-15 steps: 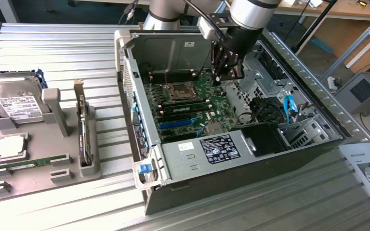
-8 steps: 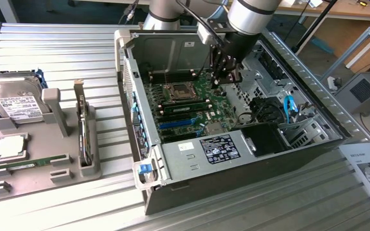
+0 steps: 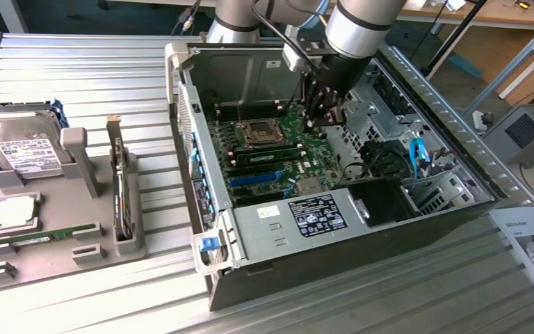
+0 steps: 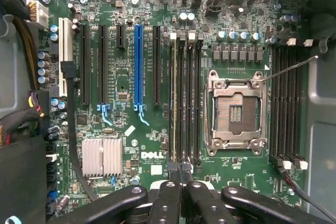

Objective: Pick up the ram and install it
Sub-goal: 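Press down the ram until it locks into place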

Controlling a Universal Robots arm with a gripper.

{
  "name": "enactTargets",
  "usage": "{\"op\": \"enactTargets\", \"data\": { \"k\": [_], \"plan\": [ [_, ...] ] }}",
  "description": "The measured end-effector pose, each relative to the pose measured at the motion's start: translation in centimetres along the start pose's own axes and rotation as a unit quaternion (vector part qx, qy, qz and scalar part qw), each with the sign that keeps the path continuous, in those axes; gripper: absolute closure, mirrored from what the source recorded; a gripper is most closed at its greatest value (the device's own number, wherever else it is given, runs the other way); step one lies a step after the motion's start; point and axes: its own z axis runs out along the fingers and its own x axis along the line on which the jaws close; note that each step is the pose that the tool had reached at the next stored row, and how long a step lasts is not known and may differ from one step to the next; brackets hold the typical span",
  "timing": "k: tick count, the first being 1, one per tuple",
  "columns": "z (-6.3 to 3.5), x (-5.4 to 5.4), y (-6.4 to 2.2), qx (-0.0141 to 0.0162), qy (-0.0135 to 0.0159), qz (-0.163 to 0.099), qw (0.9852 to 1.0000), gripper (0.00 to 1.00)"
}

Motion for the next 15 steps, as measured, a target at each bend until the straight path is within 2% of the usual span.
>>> {"op": "enactTargets", "data": {
  "k": [15],
  "plan": [
    [1.83,0.1,-0.08,0.0,0.0,0.0,1.0,0.89]
  ]
}}
